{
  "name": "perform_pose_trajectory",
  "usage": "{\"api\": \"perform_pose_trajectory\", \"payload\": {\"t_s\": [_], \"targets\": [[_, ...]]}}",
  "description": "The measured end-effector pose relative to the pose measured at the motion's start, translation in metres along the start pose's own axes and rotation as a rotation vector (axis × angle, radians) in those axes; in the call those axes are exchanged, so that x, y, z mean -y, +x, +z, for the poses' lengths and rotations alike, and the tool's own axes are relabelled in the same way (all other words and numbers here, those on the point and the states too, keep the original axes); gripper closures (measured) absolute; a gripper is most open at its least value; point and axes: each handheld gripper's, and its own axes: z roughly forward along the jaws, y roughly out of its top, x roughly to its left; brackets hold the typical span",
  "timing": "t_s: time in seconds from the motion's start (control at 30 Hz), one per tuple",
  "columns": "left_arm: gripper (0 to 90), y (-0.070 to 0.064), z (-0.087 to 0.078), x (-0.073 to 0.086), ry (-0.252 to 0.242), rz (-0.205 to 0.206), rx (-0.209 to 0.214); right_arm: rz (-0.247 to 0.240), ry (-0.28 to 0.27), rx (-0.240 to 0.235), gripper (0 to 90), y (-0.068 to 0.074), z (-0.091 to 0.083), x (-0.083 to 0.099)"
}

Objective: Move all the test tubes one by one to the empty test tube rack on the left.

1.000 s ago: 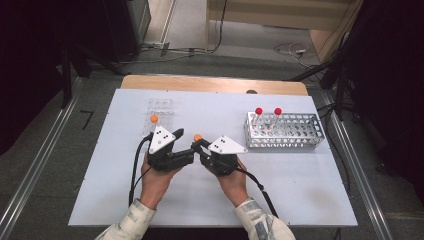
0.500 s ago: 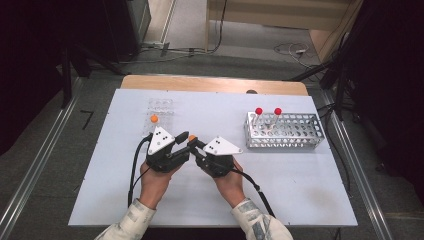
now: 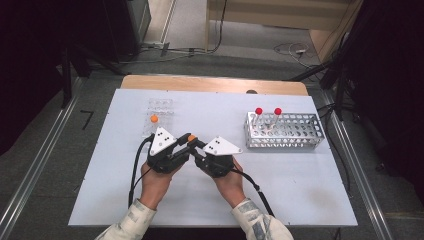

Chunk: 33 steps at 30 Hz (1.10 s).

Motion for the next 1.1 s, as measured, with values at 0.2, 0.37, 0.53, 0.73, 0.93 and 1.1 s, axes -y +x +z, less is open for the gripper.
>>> {"api": "perform_pose_trajectory", "payload": {"t_s": [0.2,0.37,0.53,0.73,0.93,1.1], "targets": [[70.3,0.005,-0.005,-0.004,-0.015,-0.013,-0.014,0.023,0.020,-0.023,46.4,-0.005,-0.001,-0.001],[70.4,0.012,-0.013,-0.009,-0.035,-0.029,-0.027,0.021,0.031,-0.016,42.8,-0.010,-0.006,0.000],[70.3,0.024,-0.022,-0.015,-0.052,-0.057,-0.041,0.022,0.032,0.001,42.7,-0.018,-0.012,0.002],[70.4,0.035,-0.033,-0.020,-0.079,-0.078,-0.060,0.039,0.044,-0.001,41.3,-0.026,-0.017,0.006],[70.3,0.043,-0.044,-0.026,-0.109,-0.093,-0.094,0.053,0.048,0.020,34.1,-0.034,-0.022,0.009],[70.3,0.051,-0.053,-0.029,-0.120,-0.078,-0.147,0.070,0.064,0.022,30.4,-0.039,-0.026,0.011]]}}
